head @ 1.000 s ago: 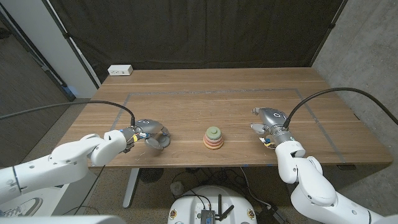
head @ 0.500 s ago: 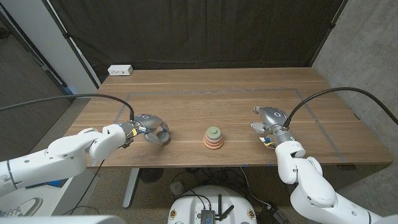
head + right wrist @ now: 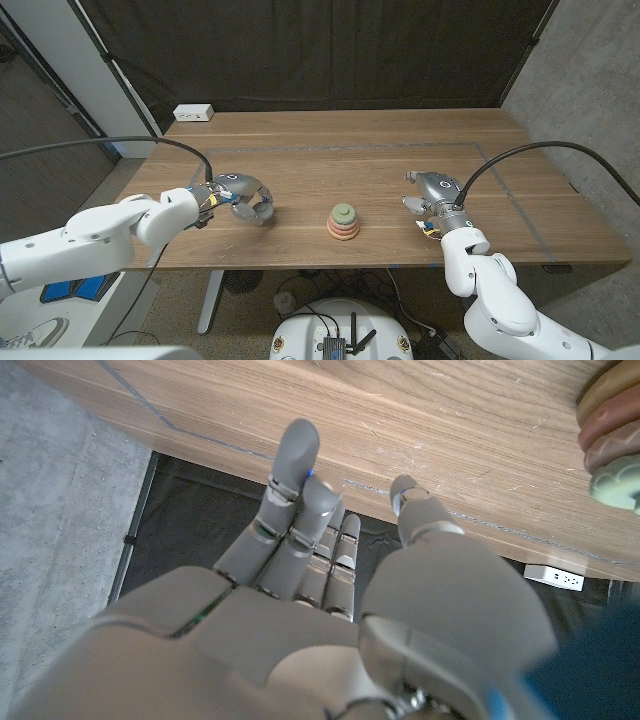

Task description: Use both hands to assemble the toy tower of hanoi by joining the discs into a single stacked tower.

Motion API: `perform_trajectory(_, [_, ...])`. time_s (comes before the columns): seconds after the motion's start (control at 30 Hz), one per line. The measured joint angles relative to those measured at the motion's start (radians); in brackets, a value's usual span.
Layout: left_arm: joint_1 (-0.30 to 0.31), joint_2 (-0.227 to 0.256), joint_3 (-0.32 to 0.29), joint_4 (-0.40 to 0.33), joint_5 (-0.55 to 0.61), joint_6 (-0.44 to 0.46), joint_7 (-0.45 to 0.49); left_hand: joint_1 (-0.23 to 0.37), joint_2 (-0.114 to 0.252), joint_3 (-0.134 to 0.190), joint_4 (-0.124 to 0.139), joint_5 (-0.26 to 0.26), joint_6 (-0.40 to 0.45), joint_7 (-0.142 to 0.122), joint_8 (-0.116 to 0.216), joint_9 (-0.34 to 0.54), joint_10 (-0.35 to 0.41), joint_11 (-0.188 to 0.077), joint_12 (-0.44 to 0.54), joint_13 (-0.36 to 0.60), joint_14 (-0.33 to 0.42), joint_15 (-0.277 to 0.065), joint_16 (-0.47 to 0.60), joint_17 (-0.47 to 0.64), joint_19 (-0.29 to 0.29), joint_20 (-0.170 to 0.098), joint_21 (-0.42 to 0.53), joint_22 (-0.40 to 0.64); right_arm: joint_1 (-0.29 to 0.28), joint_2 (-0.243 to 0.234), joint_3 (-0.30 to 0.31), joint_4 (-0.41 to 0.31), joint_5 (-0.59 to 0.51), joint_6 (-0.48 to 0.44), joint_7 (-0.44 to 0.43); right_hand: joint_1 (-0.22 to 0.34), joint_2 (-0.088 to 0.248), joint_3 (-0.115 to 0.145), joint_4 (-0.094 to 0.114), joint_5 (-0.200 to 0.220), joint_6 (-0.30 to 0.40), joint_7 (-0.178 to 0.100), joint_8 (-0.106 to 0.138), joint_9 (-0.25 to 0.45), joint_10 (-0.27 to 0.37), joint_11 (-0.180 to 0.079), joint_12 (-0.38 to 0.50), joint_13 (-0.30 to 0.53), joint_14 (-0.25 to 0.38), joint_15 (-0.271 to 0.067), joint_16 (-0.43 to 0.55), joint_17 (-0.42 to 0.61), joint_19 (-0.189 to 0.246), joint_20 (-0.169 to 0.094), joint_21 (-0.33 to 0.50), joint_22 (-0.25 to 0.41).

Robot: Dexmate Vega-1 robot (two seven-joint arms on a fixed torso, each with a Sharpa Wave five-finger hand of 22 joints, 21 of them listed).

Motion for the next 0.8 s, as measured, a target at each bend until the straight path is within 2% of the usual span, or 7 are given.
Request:
perform_trajectory(0.37, [0.027, 0.039, -0.075, -0.026, -0.068, 0.006, 0.001, 0.000, 0.000, 0.004, -0.004, 0.007, 0.016, -0.002, 0.000, 0.006, 0.010, 0.006, 0.002, 0.022, 0.009, -0.002, 0.002, 0.014, 0.005, -0.002, 0.000, 0.000, 0.003, 0.011, -0.004, 0.003, -0.007, -0.006, 0.003, 0.000, 0.000, 0.000, 0.000, 0.004, 0.004, 0.004, 0.000, 0.000, 0.004, -0.004, 0.000, 0.005, 0.000, 0.000, 0.000, 0.000, 0.000, 0.000, 0.004, 0.000])
perform_trajectory(0.8, [0.059, 0.040, -0.163, -0.048, -0.104, -0.023, -0.040, 0.002, -0.002, 0.004, -0.004, 0.015, 0.030, -0.002, -0.005, 0.006, 0.015, 0.008, 0.002, 0.023, 0.014, -0.007, 0.002, 0.028, 0.012, -0.002, 0.004, 0.000, 0.004, 0.019, -0.004, 0.009, -0.008, -0.007, 0.003, -0.008, 0.008, 0.000, 0.000, 0.004, 0.004, 0.004, 0.000, 0.000, 0.004, -0.004, -0.005, 0.005, 0.003, -0.003, 0.000, 0.000, 0.000, 0.000, 0.004, 0.000])
